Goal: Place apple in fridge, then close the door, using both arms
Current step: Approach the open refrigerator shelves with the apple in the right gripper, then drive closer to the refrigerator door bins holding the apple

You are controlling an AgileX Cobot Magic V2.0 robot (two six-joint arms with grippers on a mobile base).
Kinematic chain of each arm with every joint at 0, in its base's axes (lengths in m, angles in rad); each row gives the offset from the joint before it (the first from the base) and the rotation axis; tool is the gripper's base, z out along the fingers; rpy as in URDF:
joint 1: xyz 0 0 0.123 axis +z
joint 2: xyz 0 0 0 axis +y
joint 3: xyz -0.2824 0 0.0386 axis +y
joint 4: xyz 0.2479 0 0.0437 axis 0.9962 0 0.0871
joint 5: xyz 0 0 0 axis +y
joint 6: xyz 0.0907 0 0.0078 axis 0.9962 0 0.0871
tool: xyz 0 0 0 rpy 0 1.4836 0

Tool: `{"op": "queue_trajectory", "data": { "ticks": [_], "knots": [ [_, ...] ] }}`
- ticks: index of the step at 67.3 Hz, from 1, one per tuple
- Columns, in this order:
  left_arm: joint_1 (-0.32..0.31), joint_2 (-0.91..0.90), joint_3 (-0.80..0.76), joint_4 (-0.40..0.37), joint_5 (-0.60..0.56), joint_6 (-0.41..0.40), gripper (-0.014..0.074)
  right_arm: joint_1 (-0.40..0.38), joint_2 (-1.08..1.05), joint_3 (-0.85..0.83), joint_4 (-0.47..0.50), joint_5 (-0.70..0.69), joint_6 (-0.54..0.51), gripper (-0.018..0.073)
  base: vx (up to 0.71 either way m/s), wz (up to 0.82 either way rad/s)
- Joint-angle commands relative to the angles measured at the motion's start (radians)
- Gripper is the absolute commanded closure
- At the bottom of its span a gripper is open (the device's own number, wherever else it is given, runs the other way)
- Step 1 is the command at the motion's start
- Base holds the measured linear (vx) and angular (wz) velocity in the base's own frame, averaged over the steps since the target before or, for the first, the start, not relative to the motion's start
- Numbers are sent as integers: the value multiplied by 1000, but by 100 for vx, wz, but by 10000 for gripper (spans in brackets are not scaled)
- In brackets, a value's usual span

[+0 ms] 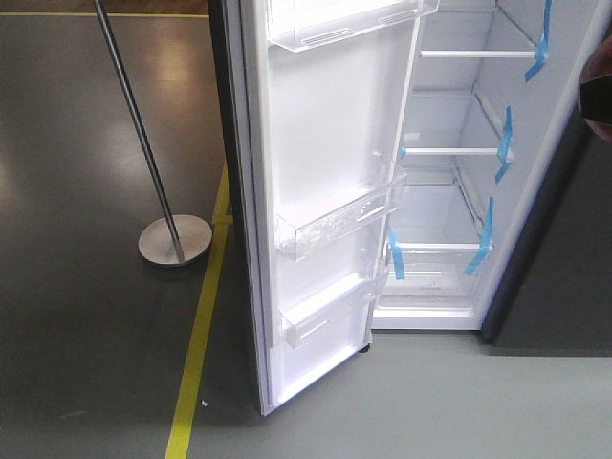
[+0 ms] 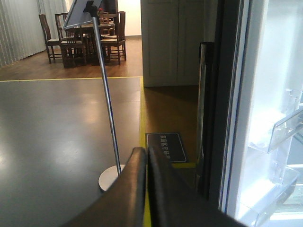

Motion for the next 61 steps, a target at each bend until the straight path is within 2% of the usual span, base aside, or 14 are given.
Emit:
{"op": "queue_trajectory", "data": {
  "ticks": [1, 61],
  "knots": [
    [-5, -16, -19, -3, -68, -2, 603, -3, -10, -22, 5, -78, -7, 410, 10, 0],
    [-5, -16, -19, -3, -68, -2, 603, -3, -10, -22, 5, -78, -7, 410, 9, 2]
  ]
}}
